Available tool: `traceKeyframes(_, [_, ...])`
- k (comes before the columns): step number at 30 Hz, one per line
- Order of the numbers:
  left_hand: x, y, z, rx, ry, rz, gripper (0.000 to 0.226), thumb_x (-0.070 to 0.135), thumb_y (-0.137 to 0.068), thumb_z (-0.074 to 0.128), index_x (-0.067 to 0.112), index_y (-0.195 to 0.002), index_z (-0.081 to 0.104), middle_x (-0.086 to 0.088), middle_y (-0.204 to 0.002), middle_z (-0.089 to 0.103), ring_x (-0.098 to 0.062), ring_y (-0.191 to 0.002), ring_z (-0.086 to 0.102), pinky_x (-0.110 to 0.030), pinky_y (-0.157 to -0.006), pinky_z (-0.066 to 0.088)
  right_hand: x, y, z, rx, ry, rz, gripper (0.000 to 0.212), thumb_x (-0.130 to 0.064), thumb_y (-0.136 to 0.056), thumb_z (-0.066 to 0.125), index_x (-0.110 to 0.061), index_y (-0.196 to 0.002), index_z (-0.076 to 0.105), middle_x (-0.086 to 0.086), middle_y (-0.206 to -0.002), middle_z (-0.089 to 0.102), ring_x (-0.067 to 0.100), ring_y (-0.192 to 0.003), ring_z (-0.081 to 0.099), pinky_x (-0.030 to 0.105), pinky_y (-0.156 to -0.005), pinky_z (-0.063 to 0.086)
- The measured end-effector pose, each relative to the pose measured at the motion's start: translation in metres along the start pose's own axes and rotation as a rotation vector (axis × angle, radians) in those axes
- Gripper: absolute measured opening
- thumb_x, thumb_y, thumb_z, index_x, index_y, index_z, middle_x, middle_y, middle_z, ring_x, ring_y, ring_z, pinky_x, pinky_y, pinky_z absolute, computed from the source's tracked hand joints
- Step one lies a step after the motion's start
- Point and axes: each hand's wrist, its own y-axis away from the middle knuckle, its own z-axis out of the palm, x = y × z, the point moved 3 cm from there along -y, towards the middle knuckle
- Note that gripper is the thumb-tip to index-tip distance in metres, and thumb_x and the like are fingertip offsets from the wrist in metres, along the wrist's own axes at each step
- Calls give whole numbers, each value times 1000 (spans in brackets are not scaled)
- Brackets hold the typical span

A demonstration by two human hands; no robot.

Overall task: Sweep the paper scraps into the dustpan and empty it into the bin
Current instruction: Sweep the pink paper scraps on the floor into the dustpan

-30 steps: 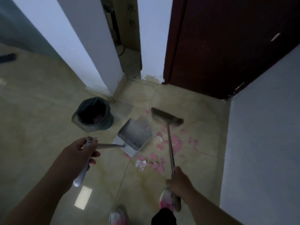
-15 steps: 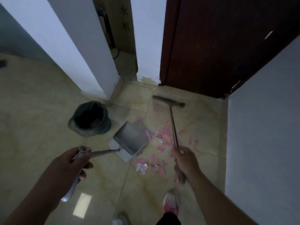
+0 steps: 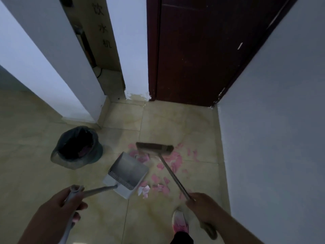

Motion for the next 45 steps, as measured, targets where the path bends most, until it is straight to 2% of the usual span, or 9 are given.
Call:
traceKeyframes(3, [5,3,0,-90,-31,-17,12,28,-89,64,18,-88,71,-8,-57,64,-23,-53,45,-36,-58,36,15,55,-31,45,-362,23,15,-23,-95,59,-22,-106,70,-5,-52,58,10,-41,48,22,-41,35])
traceKeyframes(12, [7,12,-9,-267,-245,164,19,56,-77,66,39,-84,70,-6,-62,70,-18,-46,50,-33,-57,41,55,52,-37,319,-740,157,30,-46,-96,54,-19,-103,67,14,-53,43,17,-39,33,28,-47,27])
traceKeyframes(15, [-2,4,-20,-270,-281,182,50,83,-52,62,47,-86,68,-3,-63,72,-16,-45,51,-32,-55,42,55,28,-22,282,-755,165,27,-40,-98,55,-13,-93,56,11,-41,32,15,-24,28,17,-38,26])
traceKeyframes(20, [-7,16,-16,-251,-312,209,13,33,-90,61,29,-82,70,-5,-63,72,-20,-46,52,-32,-58,44,52,32,39,151,-692,233,26,-21,-95,63,-7,-77,51,9,-41,46,16,-25,44,18,-33,35])
traceKeyframes(24, [-2,27,-20,-245,-262,187,12,23,-92,58,27,-85,68,-5,-60,71,-24,-51,50,-31,-58,41,29,66,104,118,-596,250,22,-37,-84,67,-15,-80,65,10,-79,68,24,-68,67,37,-65,56])
traceKeyframes(29, [6,21,-31,-277,-289,189,12,26,-92,58,21,-89,69,-1,-59,71,-25,-55,49,-34,-60,39,-6,111,110,109,-961,165,25,-20,-95,62,-5,-77,55,12,-47,42,15,-21,37,16,-29,26])
traceKeyframes(38, [-6,30,-63,-348,-405,212,9,58,-75,66,52,-81,68,-3,-62,73,-20,-45,50,-32,-53,42,40,147,79,262,-1319,395,48,-27,-101,52,-14,-58,36,4,-42,30,12,-28,22,16,-37,15])
traceKeyframes(40, [-13,24,-74,-344,-408,177,38,76,-55,66,50,-82,68,-2,-59,72,-17,-40,46,-23,-53,41,54,147,87,266,-1350,438,53,-29,-101,52,-13,-54,34,3,-39,30,12,-26,22,17,-35,17])
traceKeyframes(45, [-16,14,-89,-292,-437,207,7,46,-79,68,52,-81,68,-7,-63,73,-21,-44,48,-29,-55,41,43,147,133,209,-1458,463,59,-21,-102,52,-8,-47,36,5,-30,28,12,-19,24,12,-28,22])
